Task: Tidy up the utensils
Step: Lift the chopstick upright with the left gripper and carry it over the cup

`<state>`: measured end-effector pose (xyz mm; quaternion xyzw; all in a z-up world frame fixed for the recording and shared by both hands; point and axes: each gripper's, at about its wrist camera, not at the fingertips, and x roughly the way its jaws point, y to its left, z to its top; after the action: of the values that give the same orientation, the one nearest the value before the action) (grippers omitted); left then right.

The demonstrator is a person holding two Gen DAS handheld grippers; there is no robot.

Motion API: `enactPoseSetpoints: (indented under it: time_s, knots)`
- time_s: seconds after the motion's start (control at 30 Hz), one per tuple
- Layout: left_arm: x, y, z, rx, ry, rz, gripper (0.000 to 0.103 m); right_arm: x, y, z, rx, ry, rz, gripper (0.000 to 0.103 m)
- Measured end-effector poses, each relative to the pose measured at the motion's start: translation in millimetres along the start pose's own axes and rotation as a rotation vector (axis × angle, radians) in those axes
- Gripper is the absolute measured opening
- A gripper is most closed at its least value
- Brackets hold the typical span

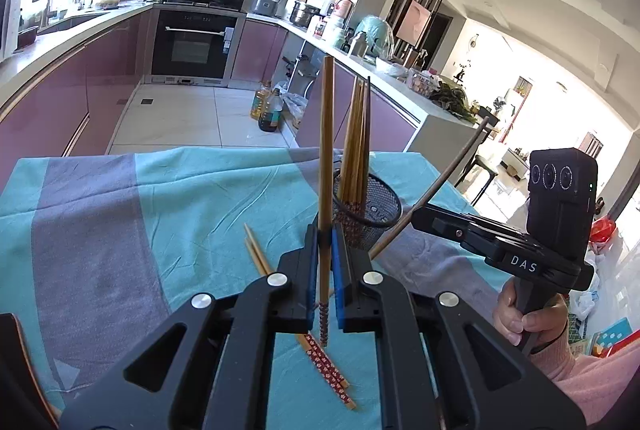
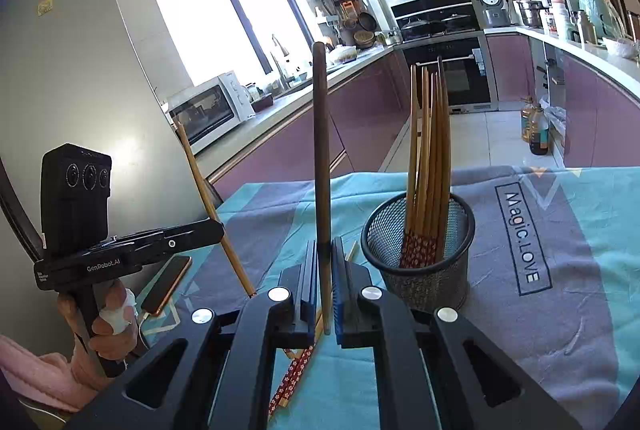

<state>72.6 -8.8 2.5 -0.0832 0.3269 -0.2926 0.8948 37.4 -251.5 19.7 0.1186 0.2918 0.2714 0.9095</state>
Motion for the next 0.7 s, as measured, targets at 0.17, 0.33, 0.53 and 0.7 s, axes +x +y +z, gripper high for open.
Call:
enactPoseSetpoints:
  time_s: [0.17,0.33,0.53,0.7]
  knots:
    - [4,-8,9,0.017,-0.014,-0.014,0.007,-9,1,8,-0.016,-0.031,-0.013,0.006]
    - [9,-14,17,0.029,-0.018,-0.025,0.007,-15,3,14,-0.033,-0.051,-0.025,0.006]
    - [12,-21,25,0.044,-0.029,-0.034,0.007,-19,3,16,-0.042,-0.06,-0.031,0.006]
    - [17,-18,30,0.052,-0.034,-0.034,0.007,-23,1,20,-0.044,-0.069,-0.034,0.006]
